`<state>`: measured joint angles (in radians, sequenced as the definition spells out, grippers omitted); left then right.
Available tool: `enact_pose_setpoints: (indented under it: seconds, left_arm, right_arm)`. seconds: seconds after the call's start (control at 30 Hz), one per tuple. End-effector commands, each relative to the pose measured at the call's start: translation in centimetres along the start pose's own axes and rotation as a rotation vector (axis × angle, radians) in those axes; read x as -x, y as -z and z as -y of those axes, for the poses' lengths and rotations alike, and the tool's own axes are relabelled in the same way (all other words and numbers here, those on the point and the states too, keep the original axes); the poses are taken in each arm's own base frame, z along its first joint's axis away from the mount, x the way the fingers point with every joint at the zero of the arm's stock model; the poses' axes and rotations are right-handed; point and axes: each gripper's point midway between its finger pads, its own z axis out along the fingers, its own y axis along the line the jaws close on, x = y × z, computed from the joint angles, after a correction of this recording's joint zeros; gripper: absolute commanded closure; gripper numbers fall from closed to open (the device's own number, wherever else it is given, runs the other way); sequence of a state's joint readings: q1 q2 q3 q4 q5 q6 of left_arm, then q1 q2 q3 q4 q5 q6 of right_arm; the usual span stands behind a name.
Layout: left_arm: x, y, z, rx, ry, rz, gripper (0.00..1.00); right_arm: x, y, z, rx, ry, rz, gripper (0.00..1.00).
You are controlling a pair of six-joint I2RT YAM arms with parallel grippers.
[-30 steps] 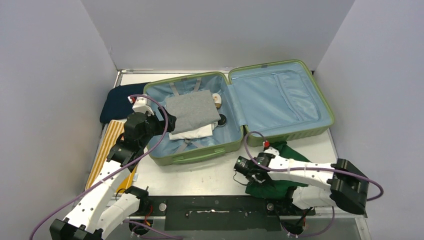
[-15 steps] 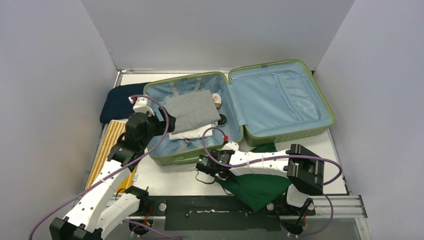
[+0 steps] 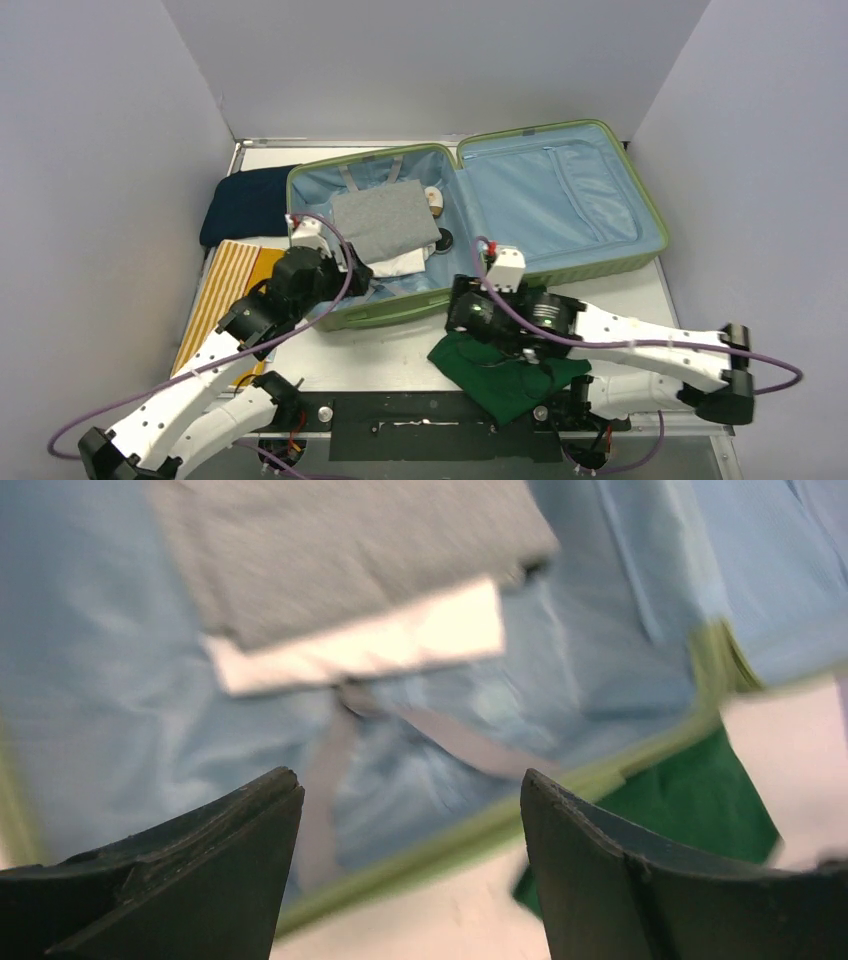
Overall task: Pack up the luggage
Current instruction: Move the clothes to the corner of the board.
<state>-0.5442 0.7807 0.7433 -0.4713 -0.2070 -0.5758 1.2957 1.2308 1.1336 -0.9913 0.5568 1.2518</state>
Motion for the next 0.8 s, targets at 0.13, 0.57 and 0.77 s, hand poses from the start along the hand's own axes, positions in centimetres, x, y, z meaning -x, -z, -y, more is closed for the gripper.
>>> enact_pose_setpoints:
  seconds: [0.13,0.57,0.77]
  left_arm:
    - [-9.3,4.1,10.1,-0.143,0.044,-0.159,0.20]
    - [-22.1,1.1,20.3,-0.167,0.136,-0.325,0.05]
    - [-27.1,-0.1,21.8,-0.120,0.137,-0.469,0.04]
  right_arm:
    - [5.2,3.2,6.0,0.047,-0.005,0.257,0.21]
    - [10.6,6.5,4.7,0.195,-0.117,0.477,0.21]
    - [10.7,7.1,4.6,0.224,-0.123,0.468,0.21]
